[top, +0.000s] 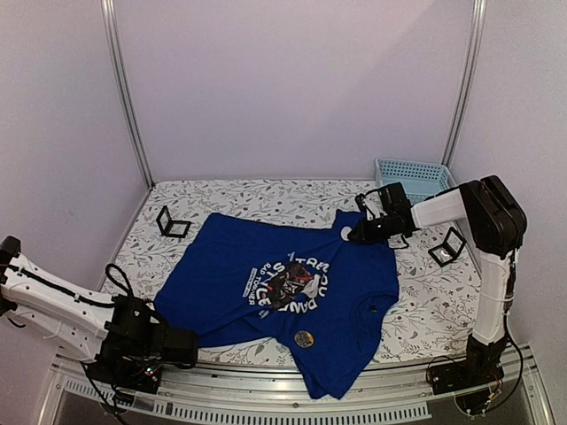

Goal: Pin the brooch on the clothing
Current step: Flatten out the clothing with brooches at the center of the board, then pick up the clothing with brooches at the center of the board.

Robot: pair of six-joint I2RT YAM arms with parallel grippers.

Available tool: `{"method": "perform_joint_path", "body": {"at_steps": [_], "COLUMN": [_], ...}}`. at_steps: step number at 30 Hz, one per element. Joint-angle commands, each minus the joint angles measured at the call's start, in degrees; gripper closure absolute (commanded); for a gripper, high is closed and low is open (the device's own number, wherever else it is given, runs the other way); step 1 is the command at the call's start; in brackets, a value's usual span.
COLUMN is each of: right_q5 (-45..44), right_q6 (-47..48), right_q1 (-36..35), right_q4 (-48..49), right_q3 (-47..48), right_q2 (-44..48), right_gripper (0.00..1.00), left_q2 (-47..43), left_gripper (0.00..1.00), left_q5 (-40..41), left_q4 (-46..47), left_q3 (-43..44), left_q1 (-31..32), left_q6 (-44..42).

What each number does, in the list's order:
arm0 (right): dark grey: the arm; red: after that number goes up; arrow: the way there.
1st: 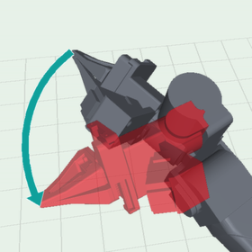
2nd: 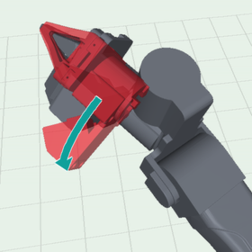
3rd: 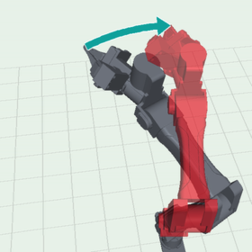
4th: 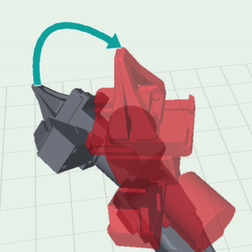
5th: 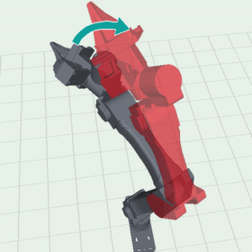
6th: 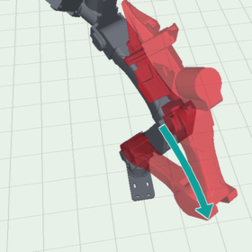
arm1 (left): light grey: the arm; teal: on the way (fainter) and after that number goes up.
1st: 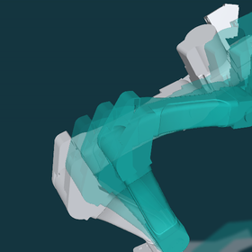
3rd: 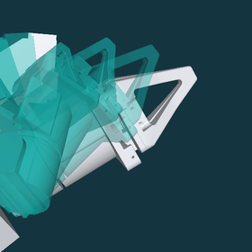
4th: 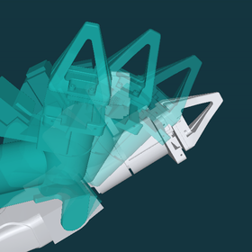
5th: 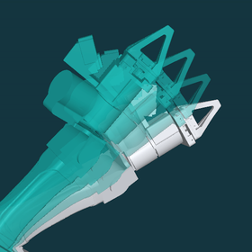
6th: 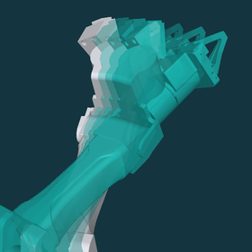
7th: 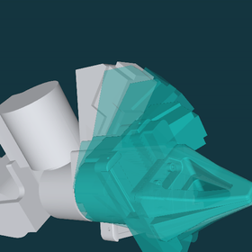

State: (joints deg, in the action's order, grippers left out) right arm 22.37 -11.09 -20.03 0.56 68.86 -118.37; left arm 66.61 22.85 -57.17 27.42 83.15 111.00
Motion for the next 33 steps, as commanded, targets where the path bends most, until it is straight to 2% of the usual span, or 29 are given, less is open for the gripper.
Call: {"method": "perform_joint_path", "body": {"at_steps": [1,4,9,10,13,15,18,21,27,33], "right_q5": [-6.51,-5.69,-7.55,-7.33,-6.98,-5.72,-5.59,-5.66,-4.71,-3.44], "right_q6": [2.56,4.54,6.65,6.69,6.94,7.26,8.10,7.90,4.09,3.95], "right_q1": [1.97,1.67,-1.90,-2.74,-5.42,-7.09,-10.44,-13.36,-15.70,-17.76], "right_q4": [-6.41,-9.68,-11.99,-11.97,-11.70,-9.76,-4.98,-0.15,4.92,5.12], "right_q3": [3.17,6.76,6.54,6.00,2.92,-1.06,-9.31,-16.90,-24.64,-25.97], "right_q2": [-3.04,-2.53,4.91,6.62,13.22,17.80,25.17,31.29,36.17,36.93], "right_gripper": [1.00,1.00,1.00,1.00,1.00,1.00,1.00,1.00,1.00,1.00], "left_q2": [-0.27,2.21,14.47,17.19,23.00,24.20,23.94,25.04,34.13,36.36], "left_gripper": [0.49,0.50,0.48,0.46,0.43,0.42,0.38,0.35,0.35,0.51], "left_q5": [-0.65,5.40,18.66,20.03,16.55,9.67,-2.81,-8.90,-14.31,-14.62], "left_q4": [-10.47,-9.21,6.20,10.77,31.49,43.03,57.26,64.48,64.80,62.53], "left_q3": [1.92,5.59,19.11,22.17,25.88,25.16,20.74,19.35,24.53,24.96], "left_q1": [2.13,2.27,2.31,2.29,1.46,-0.67,-6.12,-10.56,-13.57,-15.01], "left_q6": [4.15,-1.54,-32.28,-42.64,-67.96,-77.49,-83.38,-86.38,-90.87,-87.90]}}
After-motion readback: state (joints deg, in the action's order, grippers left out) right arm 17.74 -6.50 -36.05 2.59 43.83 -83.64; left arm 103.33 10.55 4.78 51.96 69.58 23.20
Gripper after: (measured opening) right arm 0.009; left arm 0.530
